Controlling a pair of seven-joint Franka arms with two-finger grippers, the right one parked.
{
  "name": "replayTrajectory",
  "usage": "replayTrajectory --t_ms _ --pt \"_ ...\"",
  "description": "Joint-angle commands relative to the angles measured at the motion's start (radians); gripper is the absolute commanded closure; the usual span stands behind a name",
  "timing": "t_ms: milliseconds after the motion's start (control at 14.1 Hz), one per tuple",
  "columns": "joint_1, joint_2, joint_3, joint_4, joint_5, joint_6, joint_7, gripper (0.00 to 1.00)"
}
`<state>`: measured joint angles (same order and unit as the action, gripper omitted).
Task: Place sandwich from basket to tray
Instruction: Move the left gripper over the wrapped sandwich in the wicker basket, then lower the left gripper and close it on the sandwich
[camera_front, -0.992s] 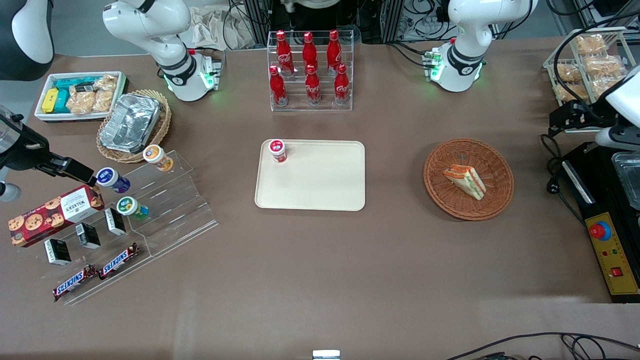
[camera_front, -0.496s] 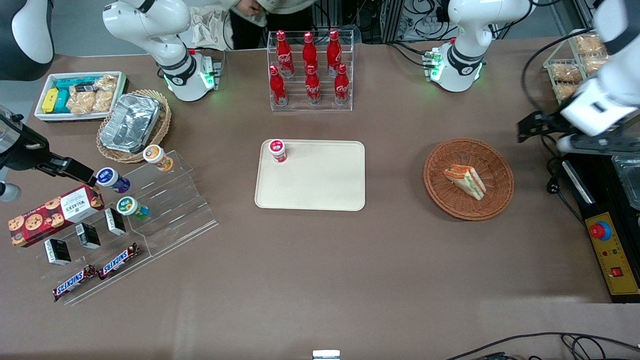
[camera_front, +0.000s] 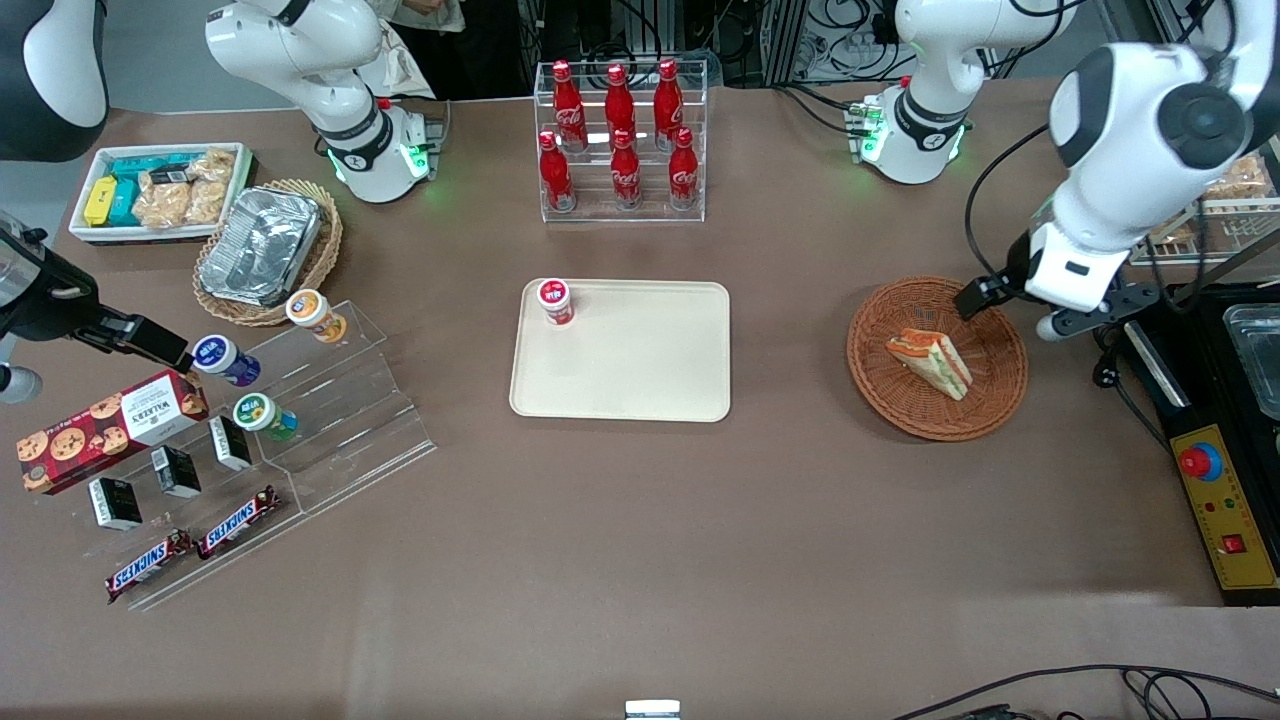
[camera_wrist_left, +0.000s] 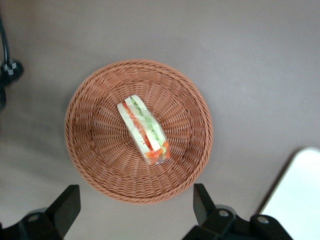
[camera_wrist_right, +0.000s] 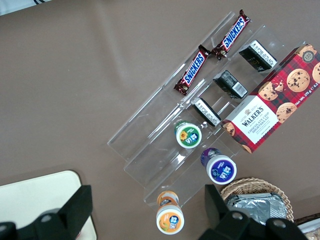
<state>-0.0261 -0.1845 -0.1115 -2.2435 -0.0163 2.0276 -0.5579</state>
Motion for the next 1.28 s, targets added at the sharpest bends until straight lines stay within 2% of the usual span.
replayTrajectory --t_ms 0,283,425,1063,1205 --pt "-0.009 0.04 0.007 -0.036 0.035 0.065 -0.141 0.0" --pt "-0.008 0.069 0.007 -0.172 0.024 0.265 -0.174 0.0" --pt "-0.009 0.098 0.007 -0.221 0.027 0.385 -0.259 0.0" --pt "-0.032 0.166 0.01 -0.252 0.048 0.526 -0.427 0.0" --pt "-0.032 0.163 0.01 -0.3 0.062 0.59 -0.435 0.0"
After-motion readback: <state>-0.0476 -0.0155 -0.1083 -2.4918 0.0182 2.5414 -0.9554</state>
